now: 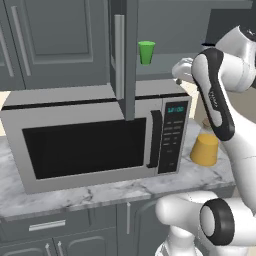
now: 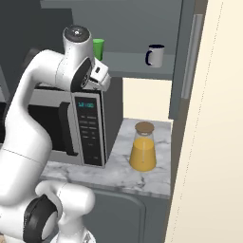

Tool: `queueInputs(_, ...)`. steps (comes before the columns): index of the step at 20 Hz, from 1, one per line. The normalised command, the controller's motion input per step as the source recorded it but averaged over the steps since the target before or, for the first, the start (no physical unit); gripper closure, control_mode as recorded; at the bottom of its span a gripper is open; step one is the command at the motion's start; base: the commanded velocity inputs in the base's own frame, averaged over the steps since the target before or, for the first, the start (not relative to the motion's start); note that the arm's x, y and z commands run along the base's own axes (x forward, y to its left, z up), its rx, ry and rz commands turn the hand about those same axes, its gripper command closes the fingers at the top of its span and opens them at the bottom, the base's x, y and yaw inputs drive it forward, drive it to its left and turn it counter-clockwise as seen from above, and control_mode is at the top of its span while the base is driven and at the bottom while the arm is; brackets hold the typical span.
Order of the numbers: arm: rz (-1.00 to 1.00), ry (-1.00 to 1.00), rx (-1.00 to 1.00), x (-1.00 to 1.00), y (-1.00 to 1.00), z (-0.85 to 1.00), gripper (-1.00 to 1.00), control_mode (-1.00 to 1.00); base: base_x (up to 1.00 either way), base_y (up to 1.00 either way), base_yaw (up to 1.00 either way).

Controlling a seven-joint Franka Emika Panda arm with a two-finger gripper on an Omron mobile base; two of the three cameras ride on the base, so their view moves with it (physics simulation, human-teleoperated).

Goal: There is a tray on the dining counter. Grab the cup, mug, and pitcher and place them on the tray. The pitcher may be placed next to the tray if it cannot fit the tray.

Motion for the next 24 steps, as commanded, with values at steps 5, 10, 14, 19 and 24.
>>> queueInputs(5,-0.07,-0.11,0.15,0.00,-0.06,0.47,-1.00,-1.00,0.00,0.00,0.00)
queueInputs(10,-0.08,-0.08,0.16,0.00,0.00,0.39,-1.00,-1.00,0.00,0.00,0.00)
queueInputs(14,-0.08,-0.05,0.17,0.00,-0.07,0.31,-1.00,-1.00,0.00,0.00,0.00)
queueInputs(19,-0.08,-0.03,0.16,0.00,-0.01,0.20,-1.00,-1.00,0.00,0.00,0.00)
queueInputs(24,-0.07,0.00,0.17,0.00,0.00,0.09,-1.00,-1.00,0.00,0.00,0.00)
